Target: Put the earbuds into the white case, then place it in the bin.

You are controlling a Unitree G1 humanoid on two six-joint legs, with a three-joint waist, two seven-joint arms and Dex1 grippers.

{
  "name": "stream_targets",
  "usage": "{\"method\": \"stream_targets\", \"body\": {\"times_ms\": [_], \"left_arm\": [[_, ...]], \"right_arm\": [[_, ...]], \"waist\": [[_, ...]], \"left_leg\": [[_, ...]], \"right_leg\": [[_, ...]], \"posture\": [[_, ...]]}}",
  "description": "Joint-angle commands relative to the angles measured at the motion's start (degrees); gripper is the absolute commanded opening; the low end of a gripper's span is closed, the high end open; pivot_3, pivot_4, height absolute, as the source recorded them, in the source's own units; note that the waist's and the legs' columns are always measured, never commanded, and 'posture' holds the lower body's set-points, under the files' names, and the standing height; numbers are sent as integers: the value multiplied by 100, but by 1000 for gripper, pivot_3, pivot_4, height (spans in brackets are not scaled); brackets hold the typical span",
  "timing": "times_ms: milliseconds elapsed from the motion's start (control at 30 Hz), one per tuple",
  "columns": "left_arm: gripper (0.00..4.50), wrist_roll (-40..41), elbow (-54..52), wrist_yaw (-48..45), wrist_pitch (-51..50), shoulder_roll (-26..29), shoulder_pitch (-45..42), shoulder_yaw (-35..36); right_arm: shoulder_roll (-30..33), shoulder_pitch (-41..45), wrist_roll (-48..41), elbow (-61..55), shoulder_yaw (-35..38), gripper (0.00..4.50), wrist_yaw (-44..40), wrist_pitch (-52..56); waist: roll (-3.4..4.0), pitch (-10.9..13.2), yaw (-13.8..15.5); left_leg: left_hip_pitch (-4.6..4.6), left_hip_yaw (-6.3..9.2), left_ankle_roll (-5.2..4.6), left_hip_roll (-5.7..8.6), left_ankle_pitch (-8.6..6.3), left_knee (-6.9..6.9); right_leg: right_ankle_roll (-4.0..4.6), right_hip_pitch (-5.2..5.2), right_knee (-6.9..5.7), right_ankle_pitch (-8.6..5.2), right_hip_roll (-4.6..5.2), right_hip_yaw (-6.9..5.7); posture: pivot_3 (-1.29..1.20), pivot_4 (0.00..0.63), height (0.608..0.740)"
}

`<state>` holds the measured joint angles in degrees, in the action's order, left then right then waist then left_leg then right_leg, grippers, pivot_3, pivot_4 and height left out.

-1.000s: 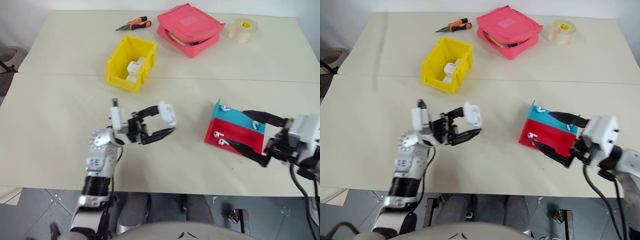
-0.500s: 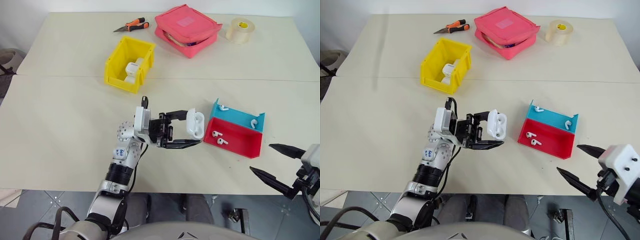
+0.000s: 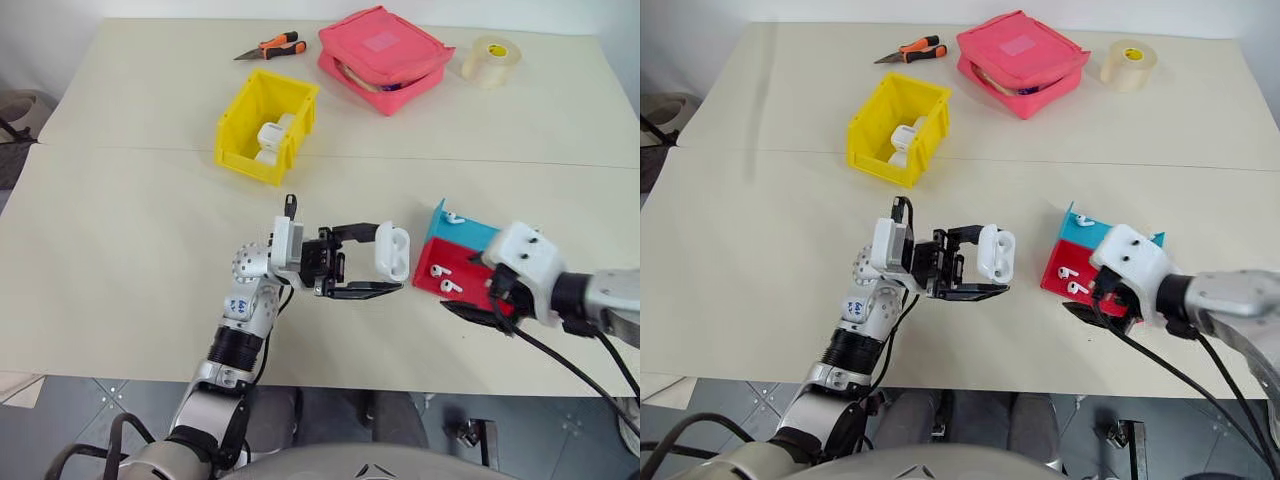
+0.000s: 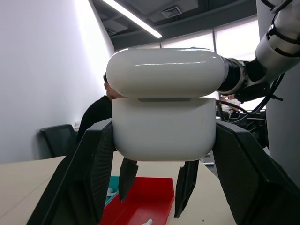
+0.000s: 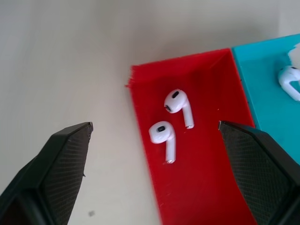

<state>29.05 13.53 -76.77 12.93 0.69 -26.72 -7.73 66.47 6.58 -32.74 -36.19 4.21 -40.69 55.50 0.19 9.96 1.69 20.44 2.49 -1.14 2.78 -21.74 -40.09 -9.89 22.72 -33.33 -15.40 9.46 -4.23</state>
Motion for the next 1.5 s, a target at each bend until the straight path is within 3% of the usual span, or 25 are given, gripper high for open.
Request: {"method": "stream_targets", "body": {"times_ms": [33, 200, 300, 467, 1233, 1400, 1500], "left_arm": [[2771, 13, -289, 116, 72, -5, 47, -29], [2771, 6, -346, 221, 84, 11, 61, -41], [2771, 0, -362, 270, 85, 9, 65, -48], [2771, 28, -423, 293, 29, 32, 101, -74], [2771, 48, -410, 285, 32, 52, 108, -89], [2771, 58, -434, 286, 5, 63, 107, -92], [2771, 65, -457, 280, -15, 75, 117, -102]], "right_arm": [[159, 366, 257, 138, -461, 4500, -143, 127], [277, 640, 427, 212, -841, 4500, -351, 252], [234, 724, 518, 207, -975, 3902, -409, 257], [186, 791, 761, 280, -1227, 2188, -498, 115], [-140, 1182, 1417, 549, -1755, 2188, -799, 4], [-200, 1136, 1441, 489, -1734, 673, -793, 58], [-201, 1084, 1433, 458, -1717, 673, -802, 67]], "waist": [[0, 0, 3], [0, 0, -5], [1, 0, -11], [1, 0, -9], [1, -1, -16], [1, -1, -17], [1, -1, -17]], "left_leg": [[1, 3, 0, 0, 0, 0], [5, 4, 1, -1, 0, -6], [5, 4, 1, -2, 1, -8], [5, 4, 2, -1, 1, -8], [4, 4, 3, -2, 1, -8], [3, 4, 3, -2, 1, -9], [3, 4, 4, -3, 1, -9]], "right_leg": [[0, 0, 0, 0, 0, -4], [-1, 0, -3, 1, 0, -8], [-2, 0, -5, 1, 0, -8], [-2, 0, -5, 1, 0, -8], [-2, 0, -6, 1, 0, -9], [-2, 0, -7, 1, -1, -9], [-2, 0, -7, 1, -1, -9]], "posture": [[0, 150, 740], [0, 150, 740], [0, 150, 740], [0, 150, 740], [0, 150, 740], [0, 150, 740], [0, 150, 740]]}}
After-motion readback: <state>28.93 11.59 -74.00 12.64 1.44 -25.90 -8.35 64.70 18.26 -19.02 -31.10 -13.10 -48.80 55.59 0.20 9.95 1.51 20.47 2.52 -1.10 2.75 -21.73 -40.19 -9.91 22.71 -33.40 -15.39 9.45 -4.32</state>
